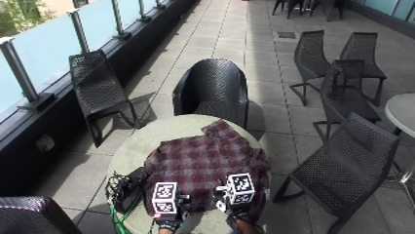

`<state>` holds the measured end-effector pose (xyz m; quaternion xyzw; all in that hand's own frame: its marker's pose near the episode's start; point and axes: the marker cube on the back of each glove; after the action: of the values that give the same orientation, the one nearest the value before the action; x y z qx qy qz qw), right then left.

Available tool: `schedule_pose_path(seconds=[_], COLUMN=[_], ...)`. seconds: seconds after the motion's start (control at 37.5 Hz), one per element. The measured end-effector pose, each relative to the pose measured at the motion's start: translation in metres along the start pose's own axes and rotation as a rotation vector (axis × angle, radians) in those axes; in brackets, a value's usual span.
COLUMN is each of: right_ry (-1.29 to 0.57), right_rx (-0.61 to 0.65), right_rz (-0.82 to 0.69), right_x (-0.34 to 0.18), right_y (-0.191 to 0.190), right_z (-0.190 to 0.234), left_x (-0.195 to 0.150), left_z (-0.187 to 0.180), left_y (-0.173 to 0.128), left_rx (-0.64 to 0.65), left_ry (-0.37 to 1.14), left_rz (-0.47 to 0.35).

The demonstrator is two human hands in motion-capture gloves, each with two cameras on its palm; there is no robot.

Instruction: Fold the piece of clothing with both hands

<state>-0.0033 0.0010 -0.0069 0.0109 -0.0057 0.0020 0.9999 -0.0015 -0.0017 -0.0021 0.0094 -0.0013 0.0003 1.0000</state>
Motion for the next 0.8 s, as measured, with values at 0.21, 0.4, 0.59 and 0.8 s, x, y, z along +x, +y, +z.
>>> schedule_pose_path(seconds=[0.21, 0.4, 0.59, 0.8], right_ry=[0.024, 0.056, 0.125, 0.178], right_rx=[-0.005, -0.029, -0.100, -0.274], right_rz=[0.006, 0.014, 0.029, 0.044], right_x=[-0.001, 0.001, 0.014, 0.032], right_y=[-0.003, -0.008, -0.009, -0.017], right_z=[-0.003, 0.004, 0.020, 0.065], left_x=[0.000, -0.007, -0.016, -0.024], left_z=[-0.001, 0.014, 0.030, 0.064], left_y=[-0.001, -0.014, -0.026, -0.039], left_rx=[-0.006, -0.033, -0.095, -0.195], left_ry=[0.020, 0.010, -0.042, -0.146], left_rz=[0.002, -0.010, -0.034, -0.027])
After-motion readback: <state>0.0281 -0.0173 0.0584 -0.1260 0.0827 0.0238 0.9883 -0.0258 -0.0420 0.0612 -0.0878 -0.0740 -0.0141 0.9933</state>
